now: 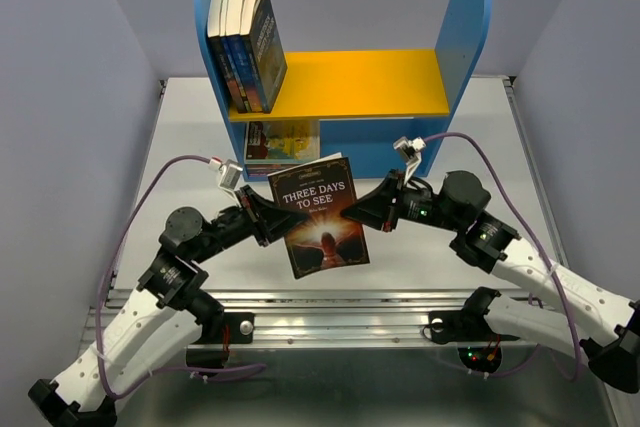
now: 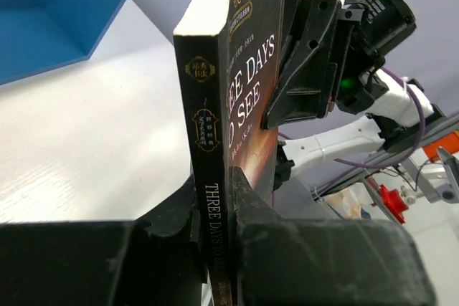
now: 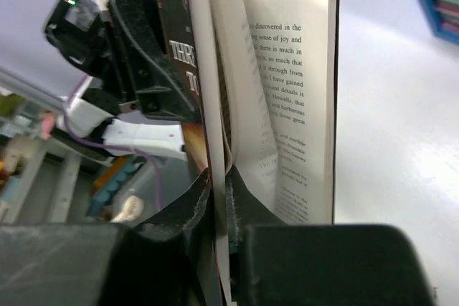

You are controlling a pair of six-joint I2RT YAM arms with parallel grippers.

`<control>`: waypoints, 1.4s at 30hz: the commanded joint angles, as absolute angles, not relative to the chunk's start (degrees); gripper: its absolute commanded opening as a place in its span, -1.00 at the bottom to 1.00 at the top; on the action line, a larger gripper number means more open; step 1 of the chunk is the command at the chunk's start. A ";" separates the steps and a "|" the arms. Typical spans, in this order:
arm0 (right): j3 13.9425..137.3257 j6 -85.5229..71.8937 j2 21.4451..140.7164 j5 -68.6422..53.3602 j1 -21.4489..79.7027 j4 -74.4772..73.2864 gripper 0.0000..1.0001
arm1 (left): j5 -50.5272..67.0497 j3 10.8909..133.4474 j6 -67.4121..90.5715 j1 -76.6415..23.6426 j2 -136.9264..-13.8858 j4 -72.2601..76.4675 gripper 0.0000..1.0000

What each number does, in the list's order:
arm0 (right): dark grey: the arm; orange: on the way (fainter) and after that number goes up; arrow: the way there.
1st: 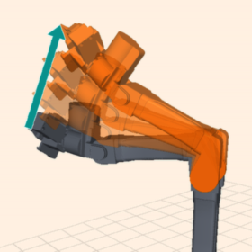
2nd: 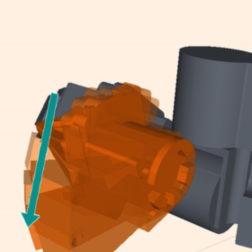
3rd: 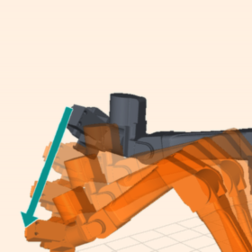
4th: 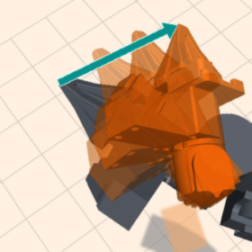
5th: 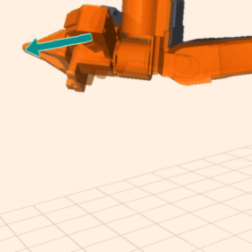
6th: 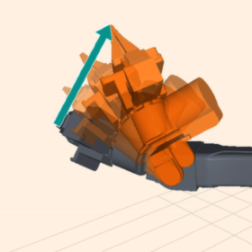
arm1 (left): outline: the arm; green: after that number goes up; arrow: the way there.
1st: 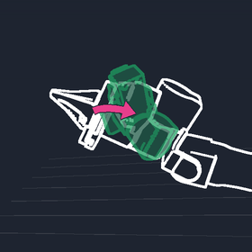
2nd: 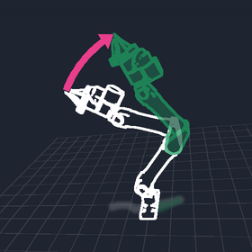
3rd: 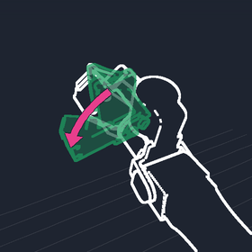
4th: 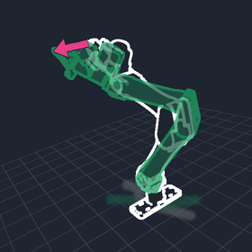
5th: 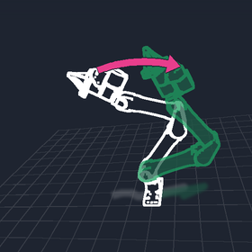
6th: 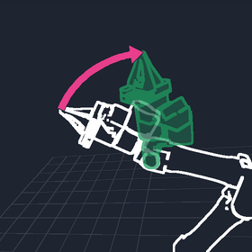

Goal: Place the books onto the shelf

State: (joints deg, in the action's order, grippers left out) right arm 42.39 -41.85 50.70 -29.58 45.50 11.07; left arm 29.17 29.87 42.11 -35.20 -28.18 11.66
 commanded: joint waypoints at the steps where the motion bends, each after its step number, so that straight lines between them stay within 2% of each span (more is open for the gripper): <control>1: 45.00 -39.64 50.28 -21.99 46.14 10.12 -0.68 | 20.94 36.29 37.98 -35.42 -27.86 9.42 -1.00; 2: 45.35 -39.20 50.01 -18.84 46.14 7.93 -0.23 | 17.00 38.56 36.05 -35.33 -28.73 7.40 -1.00; 5: 45.27 -38.94 49.13 -16.35 46.14 7.03 0.61 | 11.53 43.66 32.45 -35.33 -31.36 6.15 -1.00; 6: 45.26 -38.94 48.78 -15.65 46.14 6.86 0.99 | 10.47 45.07 31.47 -35.42 -32.16 6.41 -1.00; 12: 45.00 -37.44 44.57 -6.43 46.14 0.18 1.00 | 2.38 58.78 24.36 -35.42 -40.68 5.98 -1.00; 15: 43.42 -37.27 42.02 2.42 46.14 -4.39 1.00 | -2.36 66.25 21.19 -35.42 -46.20 6.76 -1.00; 21: 40.35 -35.77 38.15 8.34 46.14 -7.91 1.00 | -7.90 82.58 12.24 -35.68 -60.88 6.07 -1.00; 27: 39.90 -34.02 37.62 11.07 46.14 -8.26 1.00 | -12.39 91.13 -0.76 -37.09 -69.15 10.98 -1.00; 33: 40.43 -32.78 39.64 11.08 46.14 -8.17 1.00 | -22.41 86.75 -17.56 -43.33 -72.16 24.42 -1.00; 42: 40.87 -32.61 41.57 10.02 46.14 -8.00 1.00 | -27.51 83.50 -21.71 -43.33 -76.11 30.14 -1.00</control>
